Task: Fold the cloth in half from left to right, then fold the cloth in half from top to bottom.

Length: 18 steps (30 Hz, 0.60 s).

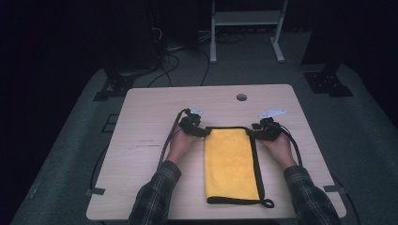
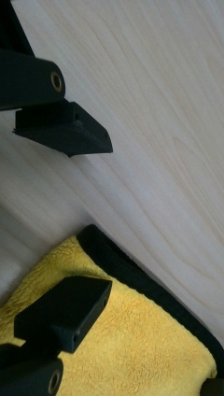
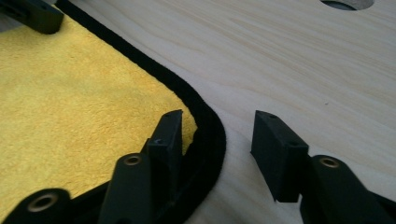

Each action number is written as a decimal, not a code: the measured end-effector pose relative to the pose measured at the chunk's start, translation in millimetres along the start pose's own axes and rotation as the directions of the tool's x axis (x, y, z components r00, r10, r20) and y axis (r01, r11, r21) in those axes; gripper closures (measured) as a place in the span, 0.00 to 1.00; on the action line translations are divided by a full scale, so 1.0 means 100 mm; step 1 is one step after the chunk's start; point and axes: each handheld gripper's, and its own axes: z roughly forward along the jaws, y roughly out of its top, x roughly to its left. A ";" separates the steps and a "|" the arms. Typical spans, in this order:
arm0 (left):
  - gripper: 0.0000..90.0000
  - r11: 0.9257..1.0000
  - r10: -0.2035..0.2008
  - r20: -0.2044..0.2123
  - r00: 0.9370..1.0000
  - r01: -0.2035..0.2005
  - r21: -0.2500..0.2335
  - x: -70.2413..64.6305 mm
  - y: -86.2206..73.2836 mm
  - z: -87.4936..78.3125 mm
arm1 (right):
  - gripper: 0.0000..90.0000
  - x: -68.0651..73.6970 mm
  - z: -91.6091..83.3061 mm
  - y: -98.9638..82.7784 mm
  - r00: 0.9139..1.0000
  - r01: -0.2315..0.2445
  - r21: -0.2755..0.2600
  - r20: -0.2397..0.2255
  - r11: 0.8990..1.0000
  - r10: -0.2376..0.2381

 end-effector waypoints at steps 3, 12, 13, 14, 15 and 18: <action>0.52 0.999 0.035 0.038 0.999 -0.035 0.004 -0.03 0.02 -0.01 | 0.71 0.02 -0.01 0.00 1.000 0.000 0.000 -0.027 1.000 0.000; 0.87 1.000 0.012 0.111 0.994 -0.014 0.019 -0.06 0.02 -0.03 | 0.89 0.01 0.00 0.02 0.996 -0.034 0.026 -0.084 0.999 0.036; 0.88 1.000 0.008 0.108 0.994 -0.010 0.019 -0.07 0.02 -0.03 | 0.90 0.01 0.00 0.03 0.996 -0.032 0.028 -0.086 0.999 0.035; 0.89 1.000 0.011 0.104 0.995 -0.013 0.020 -0.07 0.03 -0.03 | 0.91 0.01 0.00 0.03 0.995 -0.032 0.032 -0.089 0.999 0.035; 0.90 1.000 0.017 0.099 0.995 -0.019 0.022 -0.08 0.03 -0.03 | 0.91 0.00 0.00 0.03 0.995 -0.032 0.033 -0.090 0.999 0.035; 0.90 0.999 0.027 0.086 0.996 -0.028 0.015 -0.08 0.05 -0.05 | 0.91 -0.01 0.00 0.04 0.995 -0.036 0.033 -0.089 0.999 0.039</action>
